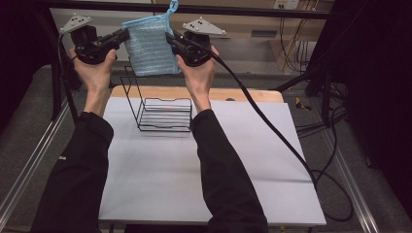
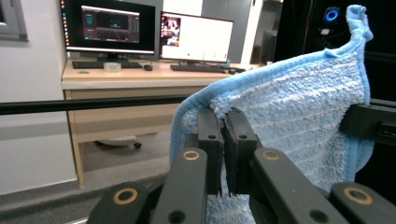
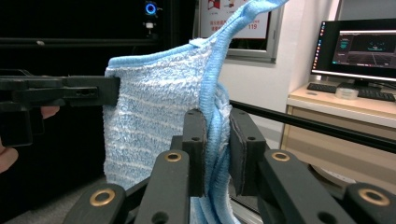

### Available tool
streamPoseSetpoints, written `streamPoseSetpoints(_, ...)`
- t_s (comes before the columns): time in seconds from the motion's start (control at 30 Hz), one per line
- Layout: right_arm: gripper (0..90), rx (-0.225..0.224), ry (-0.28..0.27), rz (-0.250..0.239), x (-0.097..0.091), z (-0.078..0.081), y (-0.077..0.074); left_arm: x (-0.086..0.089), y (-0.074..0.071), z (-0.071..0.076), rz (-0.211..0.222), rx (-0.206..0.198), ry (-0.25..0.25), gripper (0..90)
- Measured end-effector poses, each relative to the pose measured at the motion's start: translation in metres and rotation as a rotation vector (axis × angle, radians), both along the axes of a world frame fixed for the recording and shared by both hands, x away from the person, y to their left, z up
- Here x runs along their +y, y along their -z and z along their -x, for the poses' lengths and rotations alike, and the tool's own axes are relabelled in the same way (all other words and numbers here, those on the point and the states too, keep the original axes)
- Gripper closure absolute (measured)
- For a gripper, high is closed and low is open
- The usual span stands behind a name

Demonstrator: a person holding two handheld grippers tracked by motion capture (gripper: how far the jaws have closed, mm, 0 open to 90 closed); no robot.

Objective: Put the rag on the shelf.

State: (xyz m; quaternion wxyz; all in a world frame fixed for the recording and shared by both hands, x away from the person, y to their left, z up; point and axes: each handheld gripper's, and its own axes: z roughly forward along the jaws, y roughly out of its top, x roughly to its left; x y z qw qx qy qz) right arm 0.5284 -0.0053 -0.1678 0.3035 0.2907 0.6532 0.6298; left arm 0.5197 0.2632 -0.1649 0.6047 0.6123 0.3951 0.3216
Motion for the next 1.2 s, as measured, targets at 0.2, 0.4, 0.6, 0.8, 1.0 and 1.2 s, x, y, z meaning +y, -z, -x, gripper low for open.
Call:
streamPoseSetpoints(0.2, 78.6, 0.017, 0.005, 0.015, 0.006, -0.007, 0.009, 0.003, 0.008, -0.006, -0.023, 0.009, -0.011, 86.2)
streamPoseSetpoints(0.4, 78.5, 0.027, 0.006, 0.020, 0.008, -0.011, 0.014, 0.004, 0.014, -0.008, -0.032, 0.014, -0.014, 86.1)
streamPoseSetpoints(0.6, 78.5, 0.042, 0.011, 0.034, 0.007, -0.014, 0.023, 0.002, 0.021, -0.009, -0.059, 0.028, -0.011, 86.1)
streamPoseSetpoints(0.8, 78.4, 0.058, -0.003, 0.025, 0.003, -0.014, 0.033, 0.003, 0.030, -0.005, -0.073, 0.024, 0.011, 86.1)
streamPoseSetpoints(1.0, 78.1, 0.061, -0.030, 0.043, 0.003, -0.007, 0.040, 0.009, 0.038, 0.002, -0.086, 0.016, 0.042, 86.1)
streamPoseSetpoints(1.2, 77.9, 0.081, -0.050, 0.058, -0.001, -0.002, 0.051, 0.009, 0.042, 0.013, -0.128, 0.003, 0.067, 86.1)
